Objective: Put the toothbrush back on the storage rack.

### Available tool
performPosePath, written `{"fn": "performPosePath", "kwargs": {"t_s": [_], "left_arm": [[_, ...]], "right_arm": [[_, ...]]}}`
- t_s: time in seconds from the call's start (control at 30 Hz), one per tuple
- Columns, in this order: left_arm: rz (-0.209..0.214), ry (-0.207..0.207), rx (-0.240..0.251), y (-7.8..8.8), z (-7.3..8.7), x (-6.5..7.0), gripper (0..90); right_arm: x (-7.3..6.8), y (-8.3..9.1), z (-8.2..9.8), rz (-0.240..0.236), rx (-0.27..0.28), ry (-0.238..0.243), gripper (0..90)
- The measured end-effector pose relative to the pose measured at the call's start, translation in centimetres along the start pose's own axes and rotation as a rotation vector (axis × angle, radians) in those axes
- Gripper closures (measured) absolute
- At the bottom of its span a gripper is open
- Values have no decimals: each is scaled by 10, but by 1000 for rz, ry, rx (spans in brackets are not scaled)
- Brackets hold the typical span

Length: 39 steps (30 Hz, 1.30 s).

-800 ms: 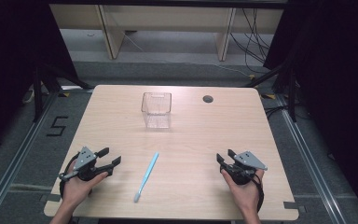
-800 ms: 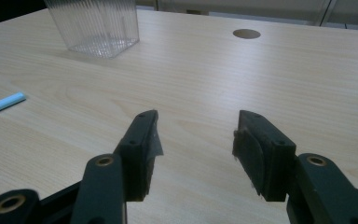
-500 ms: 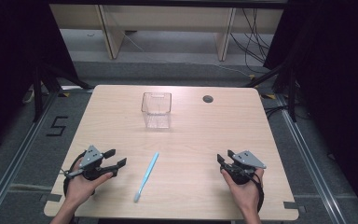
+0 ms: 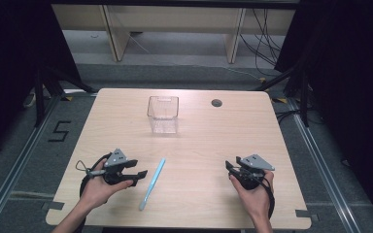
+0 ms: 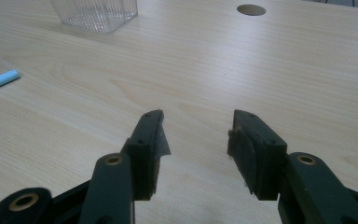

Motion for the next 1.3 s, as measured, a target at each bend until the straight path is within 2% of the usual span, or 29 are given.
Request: {"fn": "performPosePath", "kwargs": {"t_s": [0.03,0.07,0.17,0.23,0.27,0.33,0.37,0.4,0.47,0.53,0.6,0.63,0.67,0.7,0.73,0.77,0.8,0.83,0.9,0.93,1.0,1.03,1.07,1.1,1.17,1.2,1.23,1.27,1.3], "left_arm": [[-4,-24,-29,0,0,1,403],[-4,-24,-29,0,0,1,407],[14,-49,-85,-6,-3,8,420],[15,-54,-104,-9,-4,10,430],[10,-57,-114,-10,-5,11,433],[19,-55,-129,-13,-7,13,438],[12,-54,-139,-14,-7,13,441],[20,-59,-151,-15,-8,14,444],[22,-58,-170,-17,-9,14,454],[24,-58,-206,-19,-10,15,463],[24,-62,-239,-22,-11,15,479],[22,-64,-268,-22,-11,15,485],[21,-64,-287,-23,-12,15,489],[22,-60,-306,-24,-13,15,492],[24,-57,-326,-25,-15,16,494],[32,-62,-349,-25,-16,16,495],[32,-62,-349,-25,-16,16,497],[36,-58,-394,-25,-19,16,495],[31,-38,-435,-28,-20,17,478],[26,-29,-449,-29,-21,17,478],[23,-14,-476,-31,-22,18,475],[21,6,-490,-32,-23,19,473],[21,6,-490,-32,-23,19,473],[18,16,-514,-34,-24,19,473],[19,22,-528,-35,-24,19,473],[19,41,-543,-36,-24,20,473],[16,32,-560,-37,-24,19,474],[17,24,-574,-38,-24,18,475],[11,30,-580,-40,-25,20,479]], "right_arm": [[4,-1,-2,7,17,51,541],[4,-1,-2,7,17,51,541],[3,0,-3,3,7,42,541],[-1,1,-3,-6,0,11,541],[3,1,-5,6,13,51,541],[4,2,-5,11,8,56,541],[1,1,-5,-10,1,33,541],[2,1,-5,-4,-3,46,541],[-2,3,-3,-9,-32,-19,540],[3,1,-6,-2,-7,54,540],[-2,2,-5,-16,-40,2,539],[2,1,-7,-7,-30,54,539],[0,0,-7,-6,-15,34,539],[0,1,-7,-14,-40,36,538],[1,1,-8,-10,-36,52,538],[0,1,-8,-10,-47,42,538],[-3,2,-6,-20,-69,7,537],[-3,2,-7,-20,-67,17,537],[0,2,-9,-10,-53,67,536],[-4,2,-8,-26,-65,26,536],[-1,2,-10,-17,-48,76,535],[-2,1,-10,-29,-43,74,535],[0,4,-10,-11,-61,80,535],[-3,4,-10,-25,-69,50,535],[-4,4,-10,-29,-71,43,535],[-1,4,-11,-19,-60,77,535],[-3,4,-11,-28,-63,64,535],[-1,5,-12,-13,-60,77,535],[-4,5,-11,-26,-66,49,534]]}}
Point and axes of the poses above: each handheld gripper's, and its own axes: y roughly backward along the jaws, z roughly out of its underside, x roughly to its right, the point moved 6 cm from there along -y, roughly forward along the jaws, and after that the axes turned 5 degrees about -x, right-handed, at the moved point
